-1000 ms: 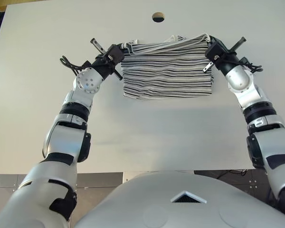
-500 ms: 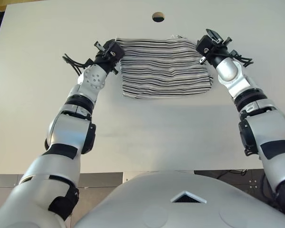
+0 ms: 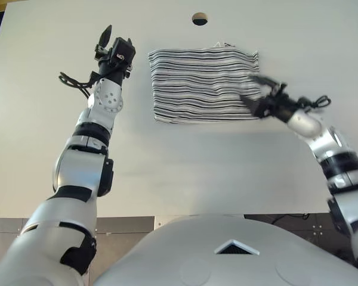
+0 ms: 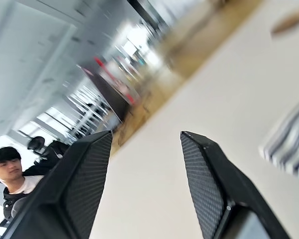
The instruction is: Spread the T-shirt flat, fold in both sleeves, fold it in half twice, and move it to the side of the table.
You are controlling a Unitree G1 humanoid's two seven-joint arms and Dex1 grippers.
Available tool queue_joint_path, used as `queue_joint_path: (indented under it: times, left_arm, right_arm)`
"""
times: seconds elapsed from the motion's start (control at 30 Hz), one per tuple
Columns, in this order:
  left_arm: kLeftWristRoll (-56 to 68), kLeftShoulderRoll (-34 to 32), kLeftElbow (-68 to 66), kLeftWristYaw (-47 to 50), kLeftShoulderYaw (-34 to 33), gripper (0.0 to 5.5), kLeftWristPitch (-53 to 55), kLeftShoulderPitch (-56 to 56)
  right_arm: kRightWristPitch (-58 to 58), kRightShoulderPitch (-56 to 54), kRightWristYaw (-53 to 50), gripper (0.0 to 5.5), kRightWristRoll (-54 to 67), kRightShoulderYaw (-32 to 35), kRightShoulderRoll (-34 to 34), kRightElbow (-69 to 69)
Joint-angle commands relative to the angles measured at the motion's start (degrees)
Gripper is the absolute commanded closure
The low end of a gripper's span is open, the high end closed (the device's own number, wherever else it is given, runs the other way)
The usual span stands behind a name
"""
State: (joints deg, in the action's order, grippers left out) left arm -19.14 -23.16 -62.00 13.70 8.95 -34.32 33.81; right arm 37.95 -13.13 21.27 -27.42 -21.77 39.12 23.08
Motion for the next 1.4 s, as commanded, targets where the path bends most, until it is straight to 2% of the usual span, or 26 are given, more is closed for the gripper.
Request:
queue_joint_path:
  times: [0.03, 0.2, 0.4, 0.47, 0.53, 0.67, 0.73, 0.77, 0.87, 1.03, 1.1, 1.17, 1.27, 1.4]
  left_arm:
    - [2.2, 0.1, 11.1, 2.4, -3.3, 2.98, -0.7, -5.2]
    - [3.2, 1.2, 22.3, 1.0, -4.9, 2.98, 1.8, -10.6]
    - [3.5, 1.2, 31.2, -0.4, -6.2, 2.98, 4.3, -16.0]
    - [3.7, 1.1, 34.1, -0.6, -7.0, 2.98, 5.3, -17.9]
    - [3.8, 1.5, 36.9, -0.7, -7.7, 2.98, 6.5, -19.4]
    - [4.4, 2.5, 39.6, -1.1, -8.4, 2.98, 7.4, -20.4]
    - [4.9, 2.1, 39.6, -1.3, -9.2, 2.98, 7.6, -20.7]
    - [5.1, 1.9, 39.4, -1.4, -9.5, 2.98, 7.7, -20.8]
    - [5.4, 1.8, 39.4, -2.1, -10.3, 2.98, 7.8, -21.1]
    - [5.6, 2.7, 39.3, -3.3, -10.0, 2.98, 7.4, -20.6]
    - [5.6, 2.9, 39.8, -3.6, -9.9, 2.98, 7.3, -20.5]
    - [5.8, 3.1, 39.4, -4.0, -9.9, 2.98, 7.0, -20.0]
    - [6.0, 3.8, 38.9, -4.5, -9.8, 2.98, 6.9, -19.7]
    - [5.4, 4.8, 38.5, -5.6, -8.3, 2.98, 6.5, -19.7]
  right_arm:
    - [-3.7, 2.3, 4.9, 2.73, -4.9, -1.8, 4.3, -1.7]
    - [-3.8, 0.7, 5.9, 2.73, -10.5, -4.9, 5.2, -2.6]
    - [-1.2, 17.5, 15.2, 2.73, -2.1, -2.9, 17.9, -31.4]
    - [-2.0, 22.4, 17.4, 2.73, -0.7, -3.9, 19.2, -38.6]
    - [-2.0, 22.9, 20.3, 2.73, -2.1, -8.7, 15.6, -41.0]
    - [-2.3, 15.5, 20.3, 2.73, -10.1, -20.9, -3.1, -35.6]
    - [-3.6, 12.7, 18.4, 2.73, -10.5, -23.5, -10.8, -33.6]
    - [-4.0, 12.3, 18.1, 2.73, -9.3, -23.8, -12.3, -33.7]
    - [-5.6, 13.5, 19.5, 2.73, -0.5, -20.8, -10.0, -38.8]
    - [-7.9, 10.9, 21.0, 2.73, 14.4, -6.6, -1.0, -43.3]
    - [-8.5, 6.0, 20.8, 2.73, 16.4, -3.7, -1.8, -40.4]
    - [-9.9, -0.9, 17.3, 2.73, 11.4, -3.6, -6.5, -31.8]
    - [-9.4, -10.7, 8.5, 2.73, -3.8, -9.2, -11.8, -10.4]
    - [-7.1, -13.1, 1.8, 2.73, -12.2, -14.3, -13.0, 7.4]
